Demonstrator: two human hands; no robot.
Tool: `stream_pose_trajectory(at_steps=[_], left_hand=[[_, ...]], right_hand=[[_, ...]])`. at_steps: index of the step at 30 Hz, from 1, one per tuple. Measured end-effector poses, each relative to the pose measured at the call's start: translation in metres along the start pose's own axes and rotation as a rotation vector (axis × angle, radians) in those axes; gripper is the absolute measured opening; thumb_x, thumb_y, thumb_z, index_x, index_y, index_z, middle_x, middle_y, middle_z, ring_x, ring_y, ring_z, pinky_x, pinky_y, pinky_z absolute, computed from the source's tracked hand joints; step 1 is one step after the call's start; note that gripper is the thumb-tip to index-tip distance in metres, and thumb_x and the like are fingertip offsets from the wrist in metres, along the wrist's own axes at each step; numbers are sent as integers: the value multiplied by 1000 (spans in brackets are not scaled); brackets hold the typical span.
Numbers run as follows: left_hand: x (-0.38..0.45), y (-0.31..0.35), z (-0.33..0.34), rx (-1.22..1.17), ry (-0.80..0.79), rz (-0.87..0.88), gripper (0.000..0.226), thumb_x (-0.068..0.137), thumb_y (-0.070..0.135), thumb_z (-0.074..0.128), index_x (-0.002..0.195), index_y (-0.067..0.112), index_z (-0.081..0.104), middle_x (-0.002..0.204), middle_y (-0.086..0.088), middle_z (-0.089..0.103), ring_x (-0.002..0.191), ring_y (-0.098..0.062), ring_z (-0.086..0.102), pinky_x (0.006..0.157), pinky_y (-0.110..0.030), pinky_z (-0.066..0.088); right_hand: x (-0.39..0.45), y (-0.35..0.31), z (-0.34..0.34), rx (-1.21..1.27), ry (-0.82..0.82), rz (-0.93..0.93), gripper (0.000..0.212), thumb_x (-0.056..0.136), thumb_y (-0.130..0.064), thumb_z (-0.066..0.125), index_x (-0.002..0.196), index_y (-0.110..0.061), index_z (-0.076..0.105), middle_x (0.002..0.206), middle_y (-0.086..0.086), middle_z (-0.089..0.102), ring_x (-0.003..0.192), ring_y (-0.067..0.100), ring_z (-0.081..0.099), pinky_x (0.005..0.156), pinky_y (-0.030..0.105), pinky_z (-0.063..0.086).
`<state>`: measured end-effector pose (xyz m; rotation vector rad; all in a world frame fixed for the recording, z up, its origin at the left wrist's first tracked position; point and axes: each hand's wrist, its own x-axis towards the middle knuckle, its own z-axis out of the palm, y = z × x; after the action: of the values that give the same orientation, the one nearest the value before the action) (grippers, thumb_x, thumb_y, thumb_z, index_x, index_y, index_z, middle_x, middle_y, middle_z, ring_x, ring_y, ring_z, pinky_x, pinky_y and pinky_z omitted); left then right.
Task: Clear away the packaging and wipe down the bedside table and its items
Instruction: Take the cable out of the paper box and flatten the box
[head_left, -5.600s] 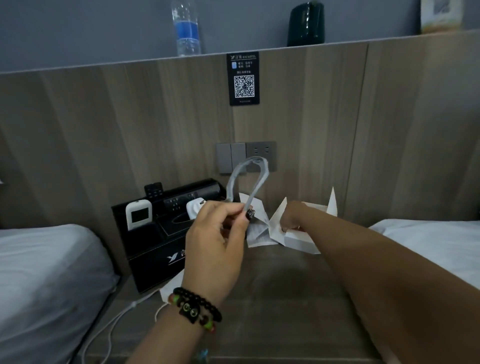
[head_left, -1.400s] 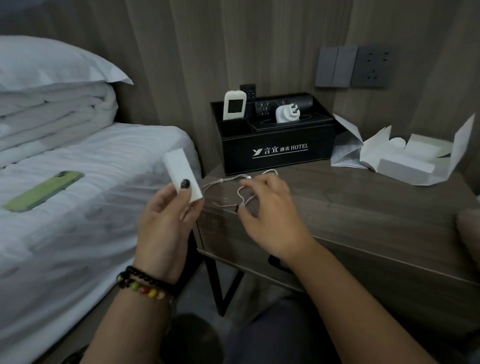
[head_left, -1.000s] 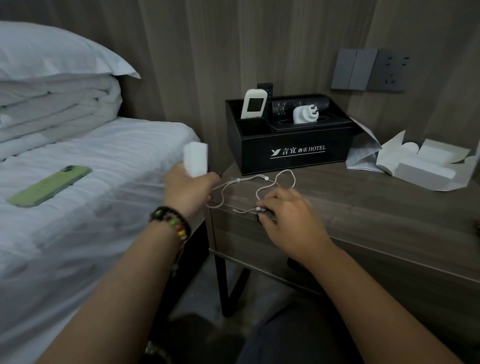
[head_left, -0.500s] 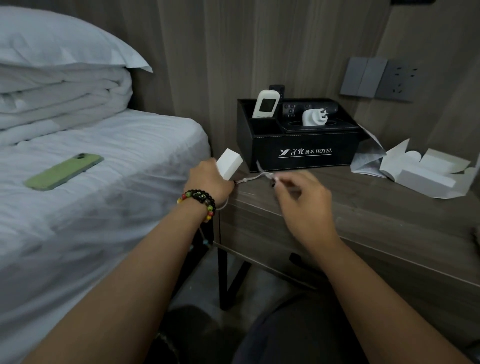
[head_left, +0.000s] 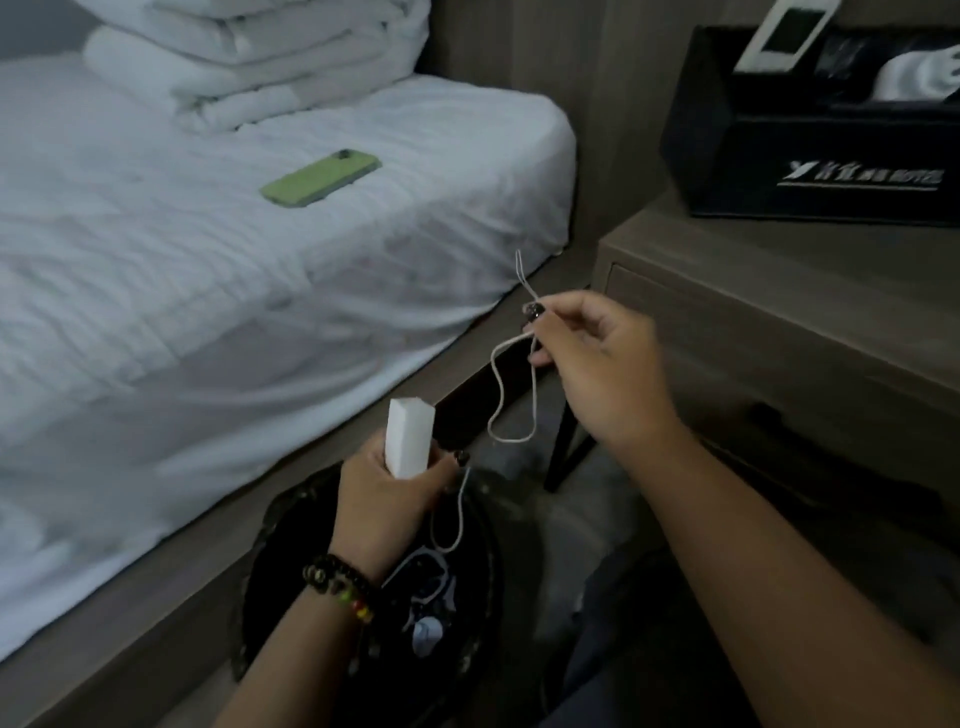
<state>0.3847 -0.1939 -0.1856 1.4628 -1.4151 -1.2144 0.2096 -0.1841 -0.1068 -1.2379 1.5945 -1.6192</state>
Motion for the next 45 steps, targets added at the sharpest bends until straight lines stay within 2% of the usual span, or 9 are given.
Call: stream_pose_trajectory(at_steps=[10,17,24,27,30,34,38,42,45], left_hand=[[16,-138,-30,683,-130,-336,47,80,39,72,111,7,54,94,-5,56,83,-22,58,59,-25,42],[29,-161,-15,652,-210,-398,74,75,43,77,132,8,44,126,-12,58,112,-28,57,84,-28,45],[10,-82,-13,-279,-326,9,53,90,13,60,137,27,39,134,3,55,125,-12,53,101,-33,47],[-2,-44,-5,-246,-401,181,47,97,31,48,141,25,32,120,14,60,111,1,59,88,-17,48],[-1,-37,6,-103,-335,340,31,99,34,41,117,14,57,84,5,64,80,-17,62,72,-23,50],[6,-50,1,-95,-209,272,28,95,34,41,91,14,60,60,11,51,53,-6,45,49,-18,36],[13,-93,-11,263,-92,248,24,100,24,43,81,20,58,62,0,53,54,-6,45,51,-22,35],[17,-153,-13,467,-128,-52,23,100,20,43,84,16,58,78,-1,62,79,-22,61,60,-23,38],[18,-170,-11,641,-239,-257,31,101,30,40,120,11,55,117,-11,61,109,-30,58,80,-28,40]], right_hand=[[-33,52,35,-212,-241,153,29,88,-9,65,73,-34,61,73,-1,65,70,19,64,72,36,55],[-33,54,33,-217,-263,230,26,88,-9,63,74,-30,62,70,-3,63,70,14,62,75,33,55],[-34,56,38,-73,-323,286,23,88,0,62,81,-22,64,72,-2,65,60,0,63,61,14,51],[-34,51,40,115,-329,348,17,87,3,61,85,-14,64,79,4,69,66,6,66,58,15,52],[-33,49,38,227,-258,352,18,87,6,60,85,-11,64,84,8,70,66,9,66,60,17,54],[-32,54,31,94,-181,355,21,86,6,61,84,-15,64,84,4,66,73,10,63,64,17,54],[-33,69,28,-151,-202,411,21,85,-3,64,82,-23,62,83,-3,64,80,12,63,75,27,53],[-37,73,30,-240,-250,387,15,84,-6,65,88,-20,61,87,-3,63,82,12,61,68,18,47],[-43,72,31,-317,-303,367,12,86,-12,63,93,-21,61,101,0,64,90,13,61,64,16,43]])
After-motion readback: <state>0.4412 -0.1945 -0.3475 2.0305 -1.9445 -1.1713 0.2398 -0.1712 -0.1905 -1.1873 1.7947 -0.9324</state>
